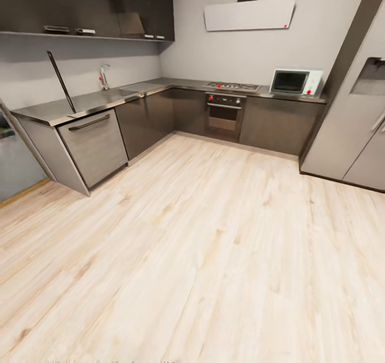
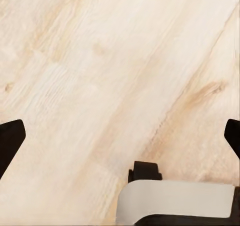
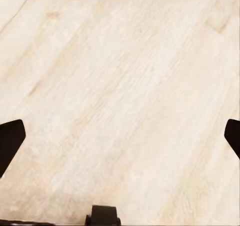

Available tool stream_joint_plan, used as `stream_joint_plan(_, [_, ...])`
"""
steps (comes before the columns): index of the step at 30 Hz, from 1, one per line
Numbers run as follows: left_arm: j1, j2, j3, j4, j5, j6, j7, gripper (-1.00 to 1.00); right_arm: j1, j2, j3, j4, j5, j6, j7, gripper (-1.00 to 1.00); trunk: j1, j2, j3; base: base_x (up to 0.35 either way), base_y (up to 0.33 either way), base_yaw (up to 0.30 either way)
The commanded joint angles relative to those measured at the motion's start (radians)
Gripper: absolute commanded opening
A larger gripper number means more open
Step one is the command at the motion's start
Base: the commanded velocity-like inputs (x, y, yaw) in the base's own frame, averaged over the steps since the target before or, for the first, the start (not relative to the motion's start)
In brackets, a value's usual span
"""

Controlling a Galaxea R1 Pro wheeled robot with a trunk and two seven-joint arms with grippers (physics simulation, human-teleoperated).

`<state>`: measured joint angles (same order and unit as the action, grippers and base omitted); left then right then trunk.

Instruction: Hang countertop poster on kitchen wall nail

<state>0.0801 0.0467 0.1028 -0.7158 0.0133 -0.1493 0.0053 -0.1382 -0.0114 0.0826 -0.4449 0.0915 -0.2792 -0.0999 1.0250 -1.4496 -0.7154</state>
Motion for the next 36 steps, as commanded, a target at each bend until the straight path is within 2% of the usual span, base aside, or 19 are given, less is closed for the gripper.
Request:
stream_joint_plan(1, [-0.004, -0.006, 0.000, -0.007, 0.021, 0.001, 0.002, 1.00, -0.038, 0.011, 0.007, 0.002, 0.010, 0.002, -0.052, 1.00, 0.000, 0.000, -0.002, 0.000, 0.000, 0.198])
stream_joint_plan(3, [-0.011, -0.009, -0.001, -0.011, 0.047, 0.002, 0.002, 1.00, -0.069, 0.021, 0.008, 0.003, 0.011, 0.004, -0.090, 1.00, 0.000, 0.000, -0.004, 0.000, 0.000, 0.197])
stream_joint_plan(4, [-0.018, -0.011, -0.001, -0.011, 0.074, 0.003, 0.002, 1.00, -0.093, 0.030, 0.008, 0.004, 0.011, 0.004, -0.115, 1.00, 0.000, 0.000, -0.006, 0.000, 0.000, 0.196])
stream_joint_plan(9, [-0.028, -0.010, 0.000, 0.028, 0.121, -0.002, 0.001, 1.00, -0.130, 0.043, 0.009, 0.015, 0.009, 0.006, -0.150, 1.00, 0.000, 0.000, -0.012, 0.000, 0.000, 0.191])
stream_joint_plan(16, [-0.031, -0.009, 0.004, 0.051, 0.131, -0.008, -0.003, 1.00, -0.138, 0.046, 0.009, 0.066, 0.006, 0.005, -0.158, 1.00, 0.000, 0.000, -0.021, 0.000, 0.000, 0.176])
stream_joint_plan(23, [-0.031, -0.007, 0.006, 0.056, 0.131, -0.010, -0.005, 1.00, -0.139, 0.047, 0.009, 0.077, 0.005, 0.005, -0.159, 1.00, 0.000, 0.000, -0.030, 0.032, 0.000, 0.172])
stream_joint_plan(36, [-0.031, -0.008, 0.005, 0.056, 0.129, -0.010, -0.005, 1.00, -0.139, 0.047, 0.010, 0.078, 0.005, 0.005, -0.159, 1.00, 0.000, 0.000, -0.048, 0.307, 0.012, 0.171])
